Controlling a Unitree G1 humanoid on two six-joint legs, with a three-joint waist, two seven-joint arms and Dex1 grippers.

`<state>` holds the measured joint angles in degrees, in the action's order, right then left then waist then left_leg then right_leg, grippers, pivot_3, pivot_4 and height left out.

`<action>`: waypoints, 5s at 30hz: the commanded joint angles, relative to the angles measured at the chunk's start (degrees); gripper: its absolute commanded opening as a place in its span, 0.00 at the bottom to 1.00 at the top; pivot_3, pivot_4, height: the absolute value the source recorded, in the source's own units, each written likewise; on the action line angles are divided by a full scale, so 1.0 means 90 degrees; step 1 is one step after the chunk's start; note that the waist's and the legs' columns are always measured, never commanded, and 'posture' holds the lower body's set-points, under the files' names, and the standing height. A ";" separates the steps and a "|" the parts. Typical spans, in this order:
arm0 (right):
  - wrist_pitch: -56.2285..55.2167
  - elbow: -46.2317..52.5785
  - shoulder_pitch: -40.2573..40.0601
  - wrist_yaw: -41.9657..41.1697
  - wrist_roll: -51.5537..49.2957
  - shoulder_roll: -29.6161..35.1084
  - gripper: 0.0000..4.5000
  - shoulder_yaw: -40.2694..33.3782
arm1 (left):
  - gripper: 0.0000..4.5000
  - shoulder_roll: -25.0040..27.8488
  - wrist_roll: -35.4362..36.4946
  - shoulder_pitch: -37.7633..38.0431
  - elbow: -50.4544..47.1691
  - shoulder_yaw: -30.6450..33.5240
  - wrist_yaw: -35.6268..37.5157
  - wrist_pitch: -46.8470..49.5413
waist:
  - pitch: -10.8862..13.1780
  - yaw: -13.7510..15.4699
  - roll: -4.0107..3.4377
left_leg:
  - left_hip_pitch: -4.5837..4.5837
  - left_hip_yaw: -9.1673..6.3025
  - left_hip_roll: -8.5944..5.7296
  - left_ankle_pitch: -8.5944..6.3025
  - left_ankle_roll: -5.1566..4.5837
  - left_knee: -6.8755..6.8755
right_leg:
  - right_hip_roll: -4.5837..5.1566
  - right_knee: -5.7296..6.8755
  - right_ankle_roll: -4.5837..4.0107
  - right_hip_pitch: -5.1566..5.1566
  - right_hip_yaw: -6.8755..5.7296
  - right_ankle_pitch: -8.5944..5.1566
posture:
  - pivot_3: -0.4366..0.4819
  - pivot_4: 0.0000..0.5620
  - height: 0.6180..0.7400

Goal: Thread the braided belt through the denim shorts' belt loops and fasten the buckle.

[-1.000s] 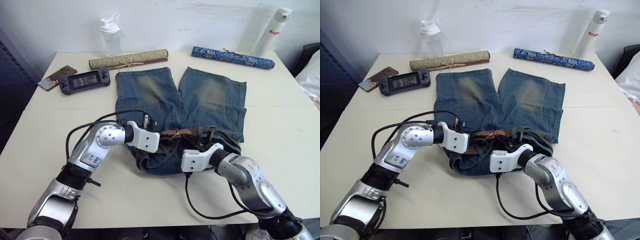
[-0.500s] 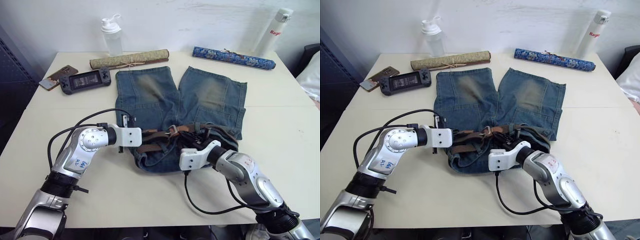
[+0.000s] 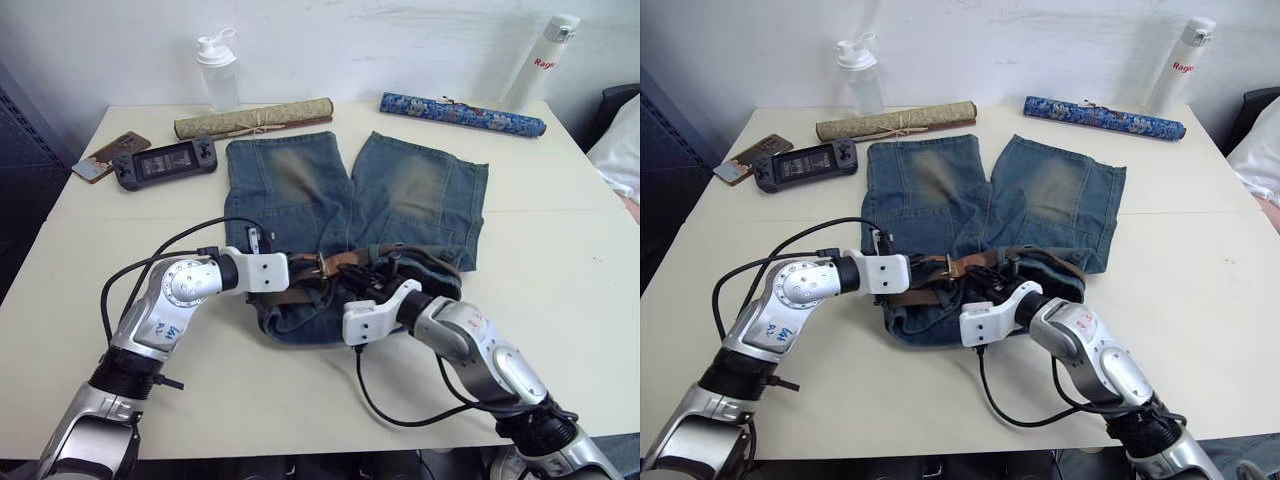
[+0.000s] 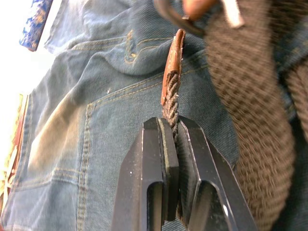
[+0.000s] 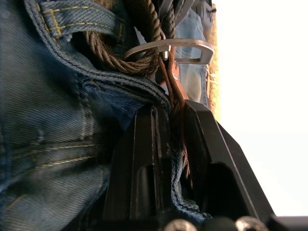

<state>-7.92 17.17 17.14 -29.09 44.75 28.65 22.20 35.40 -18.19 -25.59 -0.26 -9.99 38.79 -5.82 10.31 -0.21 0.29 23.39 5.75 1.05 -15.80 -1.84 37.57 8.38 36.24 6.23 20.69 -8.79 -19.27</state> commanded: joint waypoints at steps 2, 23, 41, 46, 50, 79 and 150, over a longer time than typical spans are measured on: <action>-0.0166 0.0037 0.0095 0.0047 -0.0054 -0.0027 0.05 0.0009 | 0.00 0.0326 0.0123 0.0224 -0.0430 0.0258 -0.0069 -0.0357 | 0.0000 0.0000 0.0000 | -0.0001 0.0001 0.0000 0.0000 0.0000 -0.0001 | 0.0001 0.0000 0.0000 0.0000 0.0002 0.0000 | 0.48 0.27 0.82; -0.0241 -0.0117 0.0159 0.0061 -0.0147 -0.0078 0.05 -0.0026 | 0.00 0.0113 0.0125 0.0306 -0.0980 -0.0126 0.0131 -0.0599 | 0.0000 -0.0001 0.0000 | -0.0006 0.0008 0.0000 0.0000 0.0001 -0.0004 | 0.0002 0.0010 -0.0002 0.0003 0.0006 -0.0001 | 0.48 0.27 0.82; -0.0382 -0.0224 0.0312 0.0069 -0.0197 -0.0098 0.05 0.0021 | 0.00 0.0575 0.0190 0.0752 -0.1273 0.0154 0.0279 -0.0398 | 0.0000 -0.0006 0.0000 | -0.0011 0.0020 0.0001 0.0001 0.0002 -0.0010 | 0.0003 0.0021 -0.0004 0.0014 0.0022 -0.0005 | 0.48 0.27 0.82; -0.0418 -0.0255 0.0363 0.0027 -0.0212 -0.0150 0.05 0.0068 | 0.00 0.0430 0.0037 0.0631 -0.1257 0.0027 0.0168 -0.0325 | 0.0000 -0.0002 0.0000 | -0.0011 0.0034 0.0001 0.0001 0.0002 -0.0013 | 0.0003 0.0029 -0.0004 0.0025 0.0035 -0.0006 | 0.48 0.27 0.82; -0.0430 -0.0280 0.0364 0.0018 -0.0216 -0.0147 0.05 0.0067 | 0.00 0.0294 -0.0139 0.0493 -0.1237 -0.0070 0.0049 -0.0341 | 0.0000 0.0000 0.0000 | -0.0011 0.0039 0.0001 0.0001 0.0002 -0.0014 | 0.0003 0.0031 -0.0004 0.0030 0.0041 -0.0006 | 0.48 0.27 0.82; -0.0423 -0.0268 0.0305 -0.0023 -0.0190 -0.0253 0.05 0.0109 | 0.00 -0.0734 -0.0728 -0.0427 -0.0430 -0.0819 -0.0123 -0.0757 | -0.0001 0.0035 0.0005 | -0.0009 0.0091 -0.0001 0.0003 -0.0004 -0.0008 | 0.0004 0.0075 -0.0002 0.0075 0.0104 -0.0006 | 0.48 0.27 0.82; 0.3046 0.1941 -0.0217 -0.1914 -0.2821 0.0824 0.99 -0.1947 | 0.00 -0.1663 -0.0095 -0.0533 0.1388 -0.1250 -0.0144 -0.1708 | -0.0011 0.0185 0.0018 | -0.0010 0.0102 -0.0007 -0.0039 -0.0045 0.0034 | 0.0019 0.0061 0.0006 0.0057 0.0112 -0.0002 | 0.48 0.27 0.82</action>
<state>23.66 34.89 15.14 -47.61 17.89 34.69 3.96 21.13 -19.36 -31.87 11.96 -19.04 37.12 -20.20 10.21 1.45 0.45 23.30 6.72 0.97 -16.15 -2.25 37.88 8.56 36.79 6.29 21.22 -7.76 -19.28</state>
